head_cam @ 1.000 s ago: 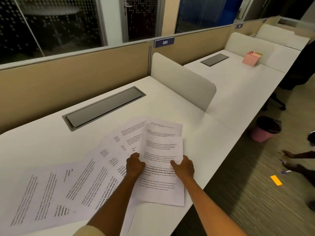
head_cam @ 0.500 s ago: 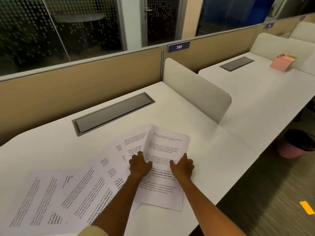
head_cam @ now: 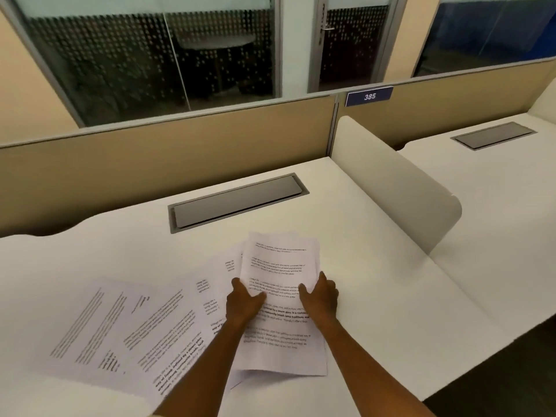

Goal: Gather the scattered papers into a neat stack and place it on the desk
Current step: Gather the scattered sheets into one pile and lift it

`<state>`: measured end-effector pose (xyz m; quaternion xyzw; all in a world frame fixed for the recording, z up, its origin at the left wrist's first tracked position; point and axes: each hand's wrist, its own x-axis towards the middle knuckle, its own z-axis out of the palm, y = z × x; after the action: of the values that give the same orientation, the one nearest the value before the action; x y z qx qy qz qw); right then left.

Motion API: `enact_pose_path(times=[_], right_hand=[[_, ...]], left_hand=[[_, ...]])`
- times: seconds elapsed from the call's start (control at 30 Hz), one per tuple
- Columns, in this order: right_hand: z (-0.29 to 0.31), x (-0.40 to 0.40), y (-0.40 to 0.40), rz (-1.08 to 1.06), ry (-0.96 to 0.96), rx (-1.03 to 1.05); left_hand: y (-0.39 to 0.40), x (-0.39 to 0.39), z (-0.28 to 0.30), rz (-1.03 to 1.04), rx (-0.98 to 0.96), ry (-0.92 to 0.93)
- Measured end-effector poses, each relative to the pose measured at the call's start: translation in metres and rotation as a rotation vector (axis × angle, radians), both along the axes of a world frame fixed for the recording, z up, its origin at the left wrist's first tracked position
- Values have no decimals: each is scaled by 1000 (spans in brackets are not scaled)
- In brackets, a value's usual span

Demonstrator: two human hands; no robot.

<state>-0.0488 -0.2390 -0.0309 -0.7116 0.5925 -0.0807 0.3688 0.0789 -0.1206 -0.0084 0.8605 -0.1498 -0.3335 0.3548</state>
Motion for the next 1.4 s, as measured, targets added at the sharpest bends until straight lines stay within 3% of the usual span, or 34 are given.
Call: enact_pose_path(times=[0.37, 0.83, 1.07, 1.4], right_hand=[[-3, 26, -5, 309, 21, -98], [-2, 57, 8, 415, 172, -208], [-4, 72, 38, 474, 185, -230], [-2, 81, 80, 530, 147, -180]], left_hand=[[39, 15, -10, 86, 416, -205], [149, 31, -33, 495, 586, -241], [160, 22, -37, 468, 466, -352], [160, 38, -40, 385, 146, -347]])
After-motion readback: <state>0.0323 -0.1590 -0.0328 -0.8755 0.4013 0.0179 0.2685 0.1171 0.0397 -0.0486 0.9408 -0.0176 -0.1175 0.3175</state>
